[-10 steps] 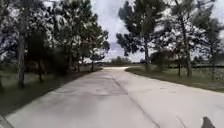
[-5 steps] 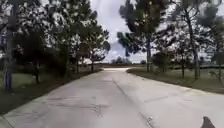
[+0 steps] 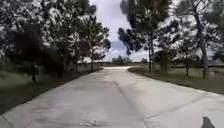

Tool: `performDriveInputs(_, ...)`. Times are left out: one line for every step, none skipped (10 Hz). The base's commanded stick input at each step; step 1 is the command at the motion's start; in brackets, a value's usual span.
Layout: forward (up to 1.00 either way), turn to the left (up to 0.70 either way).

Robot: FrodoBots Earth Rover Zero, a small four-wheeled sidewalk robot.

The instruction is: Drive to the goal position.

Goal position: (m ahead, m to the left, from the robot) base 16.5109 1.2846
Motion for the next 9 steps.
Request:
performDriveInputs(0.85, 0.0)
performDriveInputs(0.85, 0.0)
performDriveInputs(0.85, 0.0)
performDriveInputs(0.85, 0.0)
performDriveInputs(0.85, 0.0)
performDriveInputs(0.85, 0.0)
performDriveInputs(0.85, 0.0)
performDriveInputs(0.85, 0.0)
performDriveInputs(0.85, 0.0)
